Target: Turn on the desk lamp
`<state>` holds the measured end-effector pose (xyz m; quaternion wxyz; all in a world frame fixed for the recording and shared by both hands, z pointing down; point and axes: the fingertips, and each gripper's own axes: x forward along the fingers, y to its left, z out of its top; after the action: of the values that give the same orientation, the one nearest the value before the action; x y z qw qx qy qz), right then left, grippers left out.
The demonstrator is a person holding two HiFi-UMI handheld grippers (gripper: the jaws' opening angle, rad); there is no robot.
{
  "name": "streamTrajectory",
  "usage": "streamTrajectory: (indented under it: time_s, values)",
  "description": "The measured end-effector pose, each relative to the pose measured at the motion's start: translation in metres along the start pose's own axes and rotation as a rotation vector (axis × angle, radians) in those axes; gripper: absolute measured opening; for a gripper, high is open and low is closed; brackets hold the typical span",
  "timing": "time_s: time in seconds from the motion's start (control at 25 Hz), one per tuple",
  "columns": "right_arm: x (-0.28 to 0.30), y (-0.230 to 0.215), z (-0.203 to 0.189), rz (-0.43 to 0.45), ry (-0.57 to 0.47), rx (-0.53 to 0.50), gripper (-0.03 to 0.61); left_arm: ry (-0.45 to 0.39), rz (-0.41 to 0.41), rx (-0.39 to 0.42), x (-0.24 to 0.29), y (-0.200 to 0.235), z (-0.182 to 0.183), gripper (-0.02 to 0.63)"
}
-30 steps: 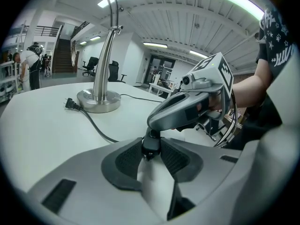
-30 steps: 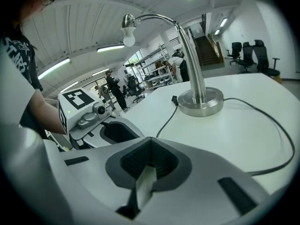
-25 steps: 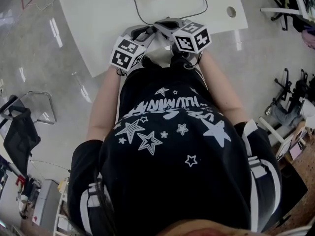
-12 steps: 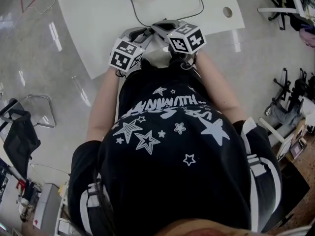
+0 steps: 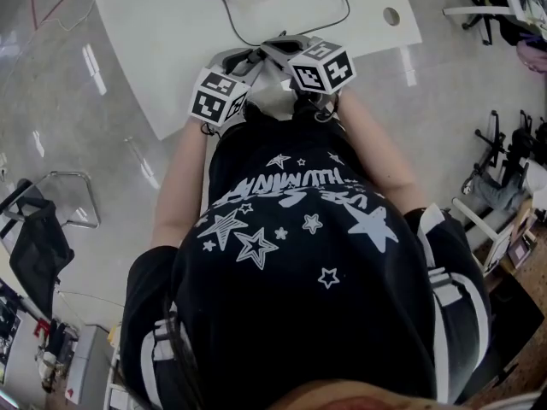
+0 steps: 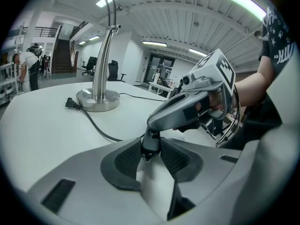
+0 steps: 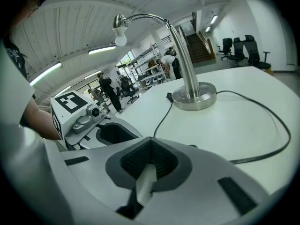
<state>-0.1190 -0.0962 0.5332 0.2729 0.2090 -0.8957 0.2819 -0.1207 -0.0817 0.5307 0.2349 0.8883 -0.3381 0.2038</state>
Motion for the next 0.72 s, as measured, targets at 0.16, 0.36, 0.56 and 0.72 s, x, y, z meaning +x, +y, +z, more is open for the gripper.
streamTrajectory:
  time_s: [0.16,0.36,0.56,0.72]
  values:
    - [-0.004,0.002,0.002,-0.036,-0.006,-0.037,0.005,-0.011,0.011,0.003,-0.001,-0.001,0.001,0.124]
    - [-0.02,0.0,0.009,-0.046,-0.06,-0.019,0.005,-0.031,0.043,-0.029,-0.004,-0.003,0.0,0.124]
    - [-0.033,-0.006,0.017,-0.047,-0.085,-0.005,0.005,-0.063,0.097,-0.048,-0.011,-0.003,-0.002,0.124]
    - [-0.036,-0.008,0.018,-0.022,-0.08,-0.023,0.005,-0.107,0.149,-0.079,-0.024,0.001,0.002,0.124]
